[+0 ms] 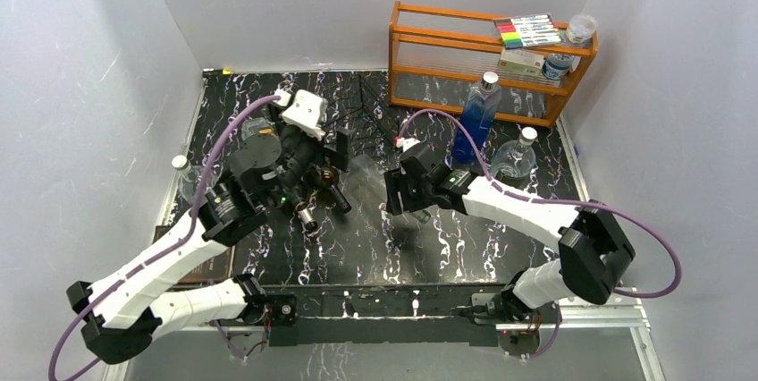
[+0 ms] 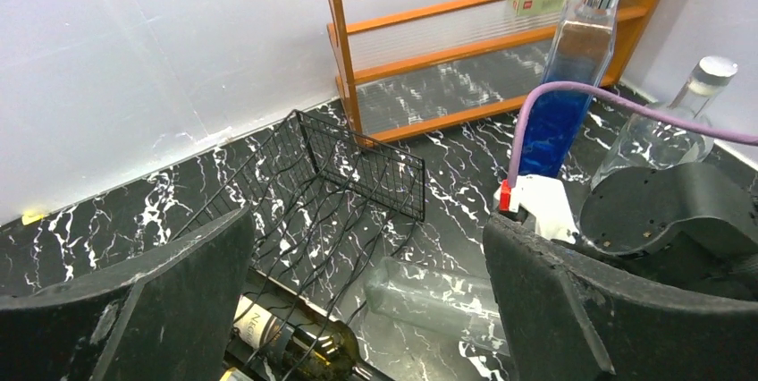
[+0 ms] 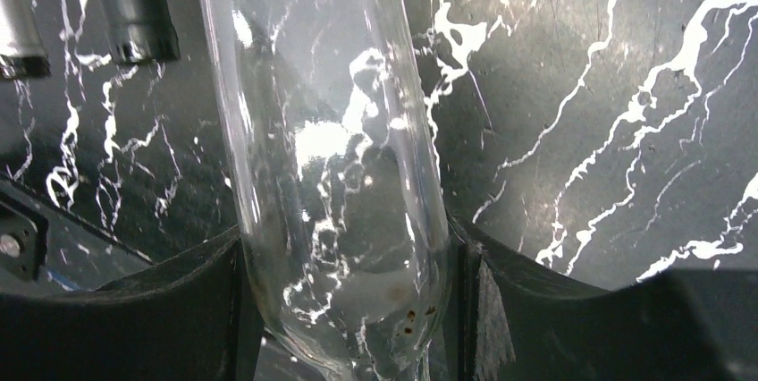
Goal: Put the wine bottle on the wine rack
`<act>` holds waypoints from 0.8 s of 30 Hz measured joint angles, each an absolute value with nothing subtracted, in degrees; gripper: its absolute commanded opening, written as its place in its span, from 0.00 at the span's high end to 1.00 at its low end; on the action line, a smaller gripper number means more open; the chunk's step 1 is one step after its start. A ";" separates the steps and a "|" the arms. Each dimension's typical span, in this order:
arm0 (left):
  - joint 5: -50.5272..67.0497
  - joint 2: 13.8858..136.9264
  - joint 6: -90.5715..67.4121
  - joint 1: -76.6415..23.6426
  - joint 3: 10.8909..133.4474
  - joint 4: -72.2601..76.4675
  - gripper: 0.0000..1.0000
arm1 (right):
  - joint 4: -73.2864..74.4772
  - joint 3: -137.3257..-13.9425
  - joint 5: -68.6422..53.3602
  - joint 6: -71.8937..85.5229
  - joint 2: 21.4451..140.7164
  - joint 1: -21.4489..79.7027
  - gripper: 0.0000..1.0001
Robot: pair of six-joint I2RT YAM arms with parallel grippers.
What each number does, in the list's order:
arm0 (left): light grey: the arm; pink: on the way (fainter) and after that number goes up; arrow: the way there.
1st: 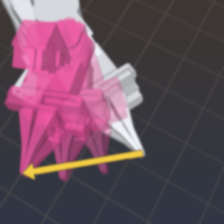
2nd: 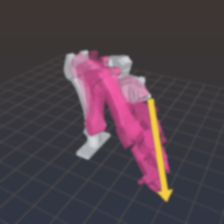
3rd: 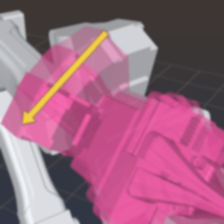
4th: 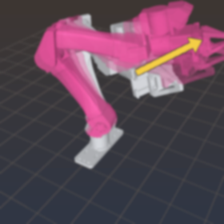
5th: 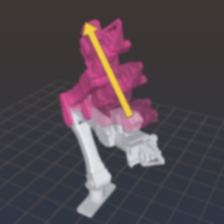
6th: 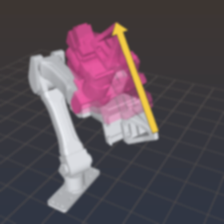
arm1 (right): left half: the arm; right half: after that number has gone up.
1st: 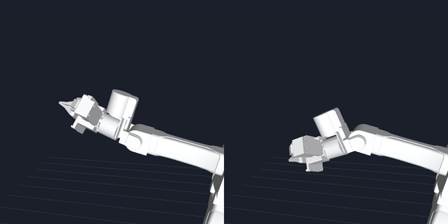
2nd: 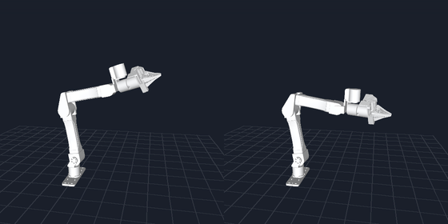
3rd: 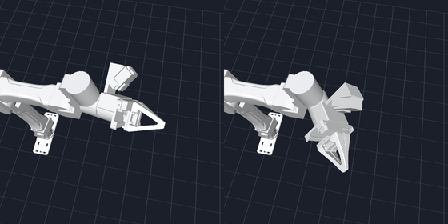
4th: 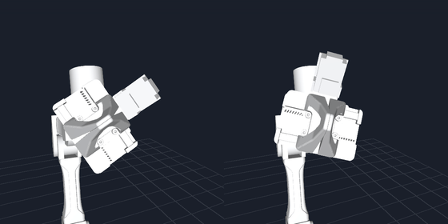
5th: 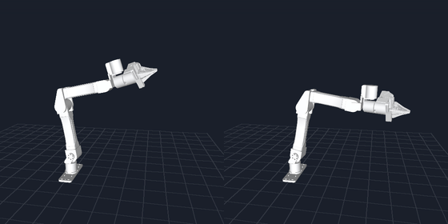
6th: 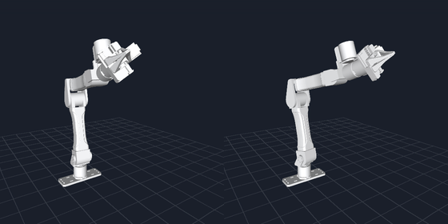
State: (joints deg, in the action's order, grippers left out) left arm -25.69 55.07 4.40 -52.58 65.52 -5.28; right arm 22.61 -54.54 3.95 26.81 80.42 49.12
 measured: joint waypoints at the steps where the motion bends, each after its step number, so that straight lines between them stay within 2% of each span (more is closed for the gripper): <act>1: -25.67 54.24 4.34 -52.58 65.52 -5.48 0.02 | 21.76 -54.57 4.62 27.35 80.79 49.43 1.00; 14: -25.02 53.43 6.39 -52.58 69.41 -13.56 0.02 | 10.83 -56.95 9.39 32.42 91.55 50.87 1.00; 24: -24.43 57.06 6.37 -52.58 72.16 -14.63 0.02 | -0.64 -66.13 13.65 32.36 104.75 51.81 1.00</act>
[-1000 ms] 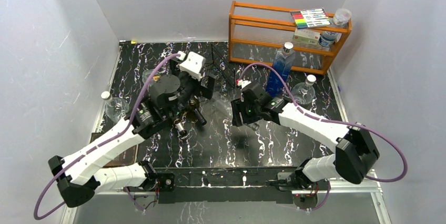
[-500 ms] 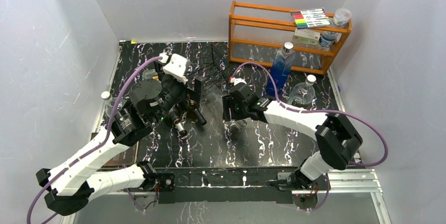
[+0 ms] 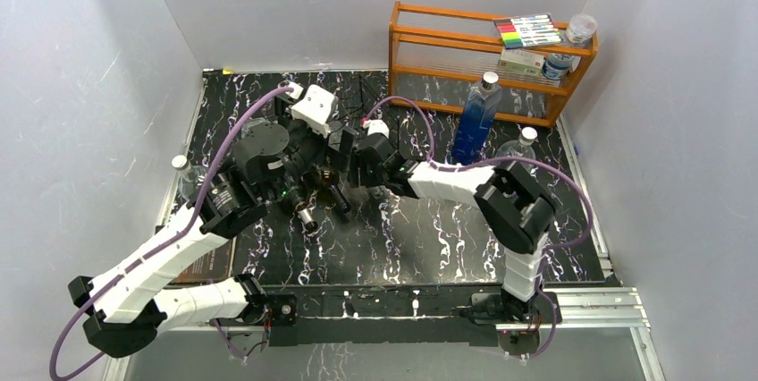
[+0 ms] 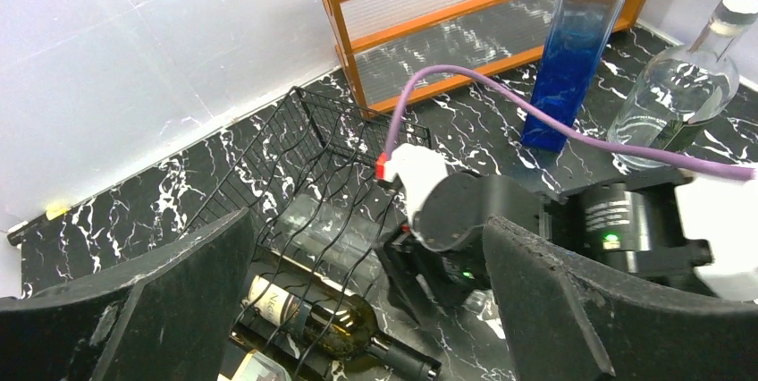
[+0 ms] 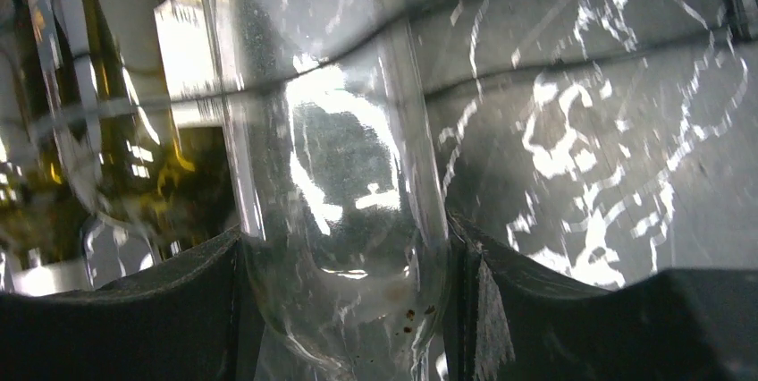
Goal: Put the wine bottle on the wine rack
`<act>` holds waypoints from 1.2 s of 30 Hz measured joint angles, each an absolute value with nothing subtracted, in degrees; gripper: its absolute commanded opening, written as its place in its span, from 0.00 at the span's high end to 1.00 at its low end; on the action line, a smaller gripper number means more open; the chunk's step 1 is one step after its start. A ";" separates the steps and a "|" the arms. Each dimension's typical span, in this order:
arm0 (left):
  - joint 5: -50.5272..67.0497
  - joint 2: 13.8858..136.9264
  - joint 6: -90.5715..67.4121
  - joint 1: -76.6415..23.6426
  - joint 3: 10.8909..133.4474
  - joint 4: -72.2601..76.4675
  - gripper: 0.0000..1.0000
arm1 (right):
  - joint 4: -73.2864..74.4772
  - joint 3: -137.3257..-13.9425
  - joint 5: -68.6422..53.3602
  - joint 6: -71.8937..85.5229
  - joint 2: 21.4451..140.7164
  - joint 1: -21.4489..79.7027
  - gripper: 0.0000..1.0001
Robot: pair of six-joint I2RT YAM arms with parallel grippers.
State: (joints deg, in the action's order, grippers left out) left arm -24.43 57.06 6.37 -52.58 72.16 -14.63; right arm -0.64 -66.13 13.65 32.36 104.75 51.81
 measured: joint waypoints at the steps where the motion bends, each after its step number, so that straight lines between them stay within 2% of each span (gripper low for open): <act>1: -24.40 57.45 6.35 -52.58 72.16 -14.74 0.02 | -1.48 -67.72 13.93 32.34 106.37 51.81 1.00; 10: -24.40 58.35 5.69 -52.58 72.16 -15.07 0.02 | -3.60 -75.31 14.85 31.27 114.54 51.68 1.00; 16: -24.43 58.35 5.34 -52.58 72.16 -15.07 0.02 | -2.92 -76.88 14.20 30.22 116.44 51.51 0.84; 22: -24.49 58.35 5.32 -52.58 72.14 -15.07 0.02 | -3.20 -78.83 13.32 30.09 118.32 50.74 0.74; 25: -24.56 58.35 5.32 -52.58 72.07 -15.07 0.02 | -3.11 -79.24 12.93 30.24 118.80 50.24 0.63; 28: -24.64 58.35 5.32 -52.58 71.92 -15.16 0.02 | -3.05 -79.70 12.64 30.26 119.22 49.89 0.47; 36: -24.69 58.35 5.32 -52.58 71.64 -15.46 0.02 | -3.62 -79.70 11.62 29.67 119.22 49.54 0.18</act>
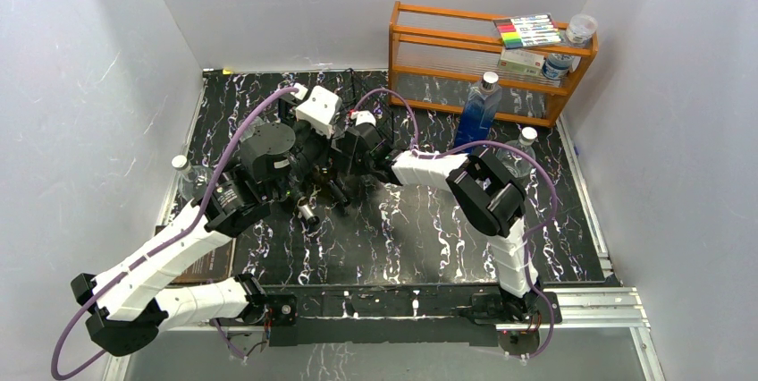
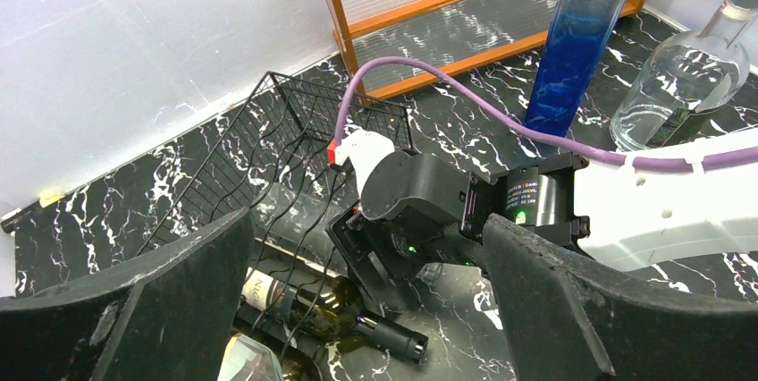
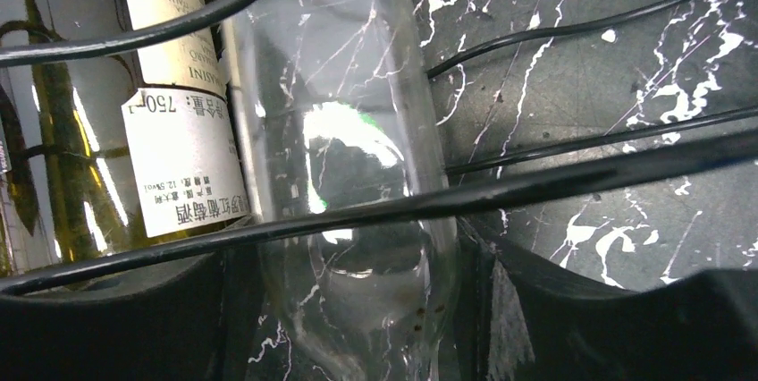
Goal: Put the wine bottle on the wine rack
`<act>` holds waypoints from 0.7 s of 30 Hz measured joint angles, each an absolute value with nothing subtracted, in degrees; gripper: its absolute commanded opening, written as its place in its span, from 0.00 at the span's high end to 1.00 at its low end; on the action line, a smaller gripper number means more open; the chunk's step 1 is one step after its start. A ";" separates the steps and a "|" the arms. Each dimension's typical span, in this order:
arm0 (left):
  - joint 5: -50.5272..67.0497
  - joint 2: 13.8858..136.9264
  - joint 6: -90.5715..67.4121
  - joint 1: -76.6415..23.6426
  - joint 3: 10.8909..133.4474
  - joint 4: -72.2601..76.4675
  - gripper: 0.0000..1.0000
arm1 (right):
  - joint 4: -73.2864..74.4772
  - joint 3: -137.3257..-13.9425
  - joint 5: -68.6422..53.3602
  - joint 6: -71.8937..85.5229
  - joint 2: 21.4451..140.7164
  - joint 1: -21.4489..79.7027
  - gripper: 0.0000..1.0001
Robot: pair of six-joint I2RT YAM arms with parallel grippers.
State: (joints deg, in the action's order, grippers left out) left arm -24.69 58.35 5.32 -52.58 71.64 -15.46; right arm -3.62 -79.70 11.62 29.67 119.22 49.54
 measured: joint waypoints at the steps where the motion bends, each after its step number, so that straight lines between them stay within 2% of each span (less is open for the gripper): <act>1: -24.69 58.35 5.32 -52.58 71.61 -15.46 0.02 | -3.90 -79.70 11.60 29.54 119.22 49.52 0.13; 2: -24.69 58.35 5.30 -52.58 71.61 -15.49 0.02 | -4.21 -79.70 11.55 29.19 119.20 49.50 0.07; 4: -24.69 58.37 5.26 -52.58 71.61 -15.46 0.02 | -4.40 -79.70 11.88 28.42 119.13 49.50 0.02; 13: -25.06 58.39 4.67 -52.58 71.57 -15.46 0.02 | -3.27 -79.68 11.60 28.10 117.95 49.17 0.02; 21: -25.06 57.21 3.29 -52.58 69.67 -15.64 0.02 | -1.17 -76.09 8.60 27.46 110.02 49.12 0.02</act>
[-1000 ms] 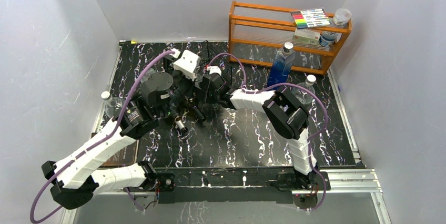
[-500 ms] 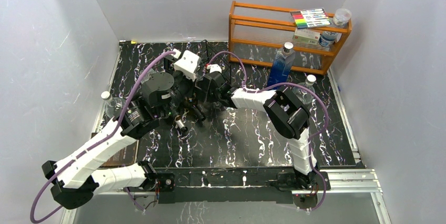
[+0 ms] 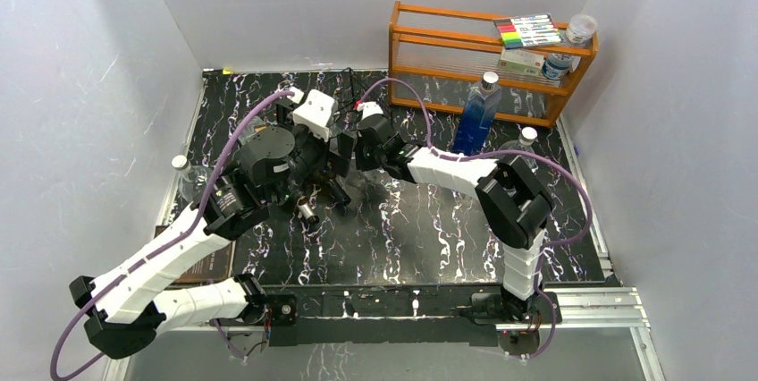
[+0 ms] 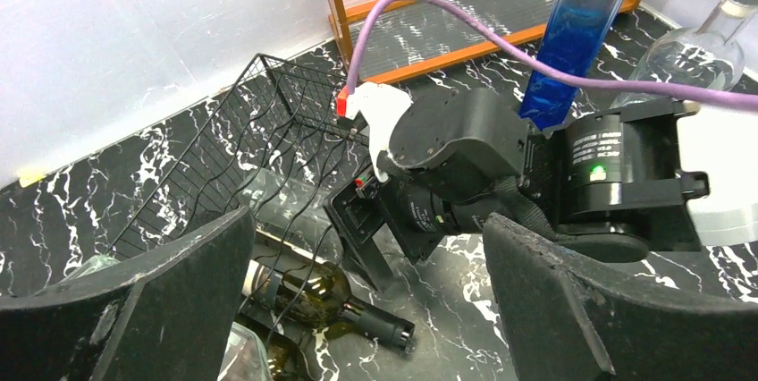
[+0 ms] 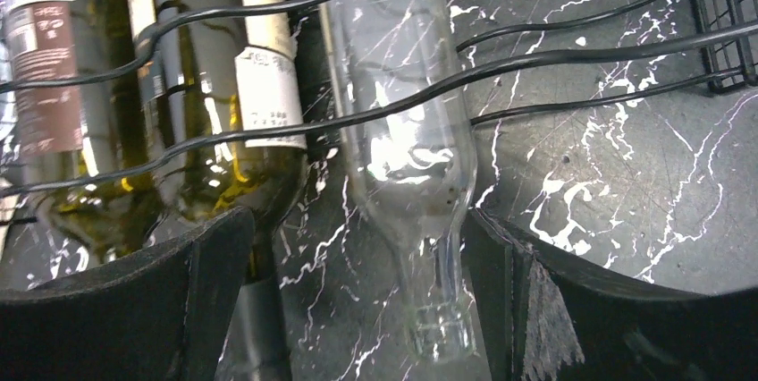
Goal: Put the wine bottle on the wine rack
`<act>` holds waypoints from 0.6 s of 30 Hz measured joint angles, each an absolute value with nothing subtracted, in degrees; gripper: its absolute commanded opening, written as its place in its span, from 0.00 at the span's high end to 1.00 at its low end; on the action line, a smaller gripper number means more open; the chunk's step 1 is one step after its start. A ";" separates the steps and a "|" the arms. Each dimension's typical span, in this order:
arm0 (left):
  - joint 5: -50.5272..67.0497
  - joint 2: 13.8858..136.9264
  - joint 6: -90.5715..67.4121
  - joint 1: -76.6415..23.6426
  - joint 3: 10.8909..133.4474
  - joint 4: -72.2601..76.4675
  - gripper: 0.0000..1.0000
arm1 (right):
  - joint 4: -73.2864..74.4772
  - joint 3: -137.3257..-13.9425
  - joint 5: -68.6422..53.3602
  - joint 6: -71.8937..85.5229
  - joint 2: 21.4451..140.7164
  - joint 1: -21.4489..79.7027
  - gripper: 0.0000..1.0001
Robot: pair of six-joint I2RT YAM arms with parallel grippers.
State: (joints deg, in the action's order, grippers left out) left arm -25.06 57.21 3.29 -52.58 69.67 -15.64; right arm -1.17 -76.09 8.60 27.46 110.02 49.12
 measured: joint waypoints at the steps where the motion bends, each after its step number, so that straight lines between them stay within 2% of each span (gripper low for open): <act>1: -25.04 57.06 2.76 -52.58 69.60 -15.70 0.02 | -0.30 -76.03 8.16 27.07 109.14 49.12 0.02; 12: -24.64 55.29 -2.61 -52.58 66.89 -17.02 0.02 | 8.82 -73.93 4.86 24.62 107.35 49.12 0.09; 18: -24.60 55.29 -3.86 -52.58 65.87 -17.23 0.02 | 10.98 -72.20 2.74 23.68 107.35 49.12 0.35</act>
State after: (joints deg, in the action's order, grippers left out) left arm -24.60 55.29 -3.86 -52.58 65.87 -17.23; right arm 10.98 -72.20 2.74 23.68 107.35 49.12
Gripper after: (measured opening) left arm 0.981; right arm 0.776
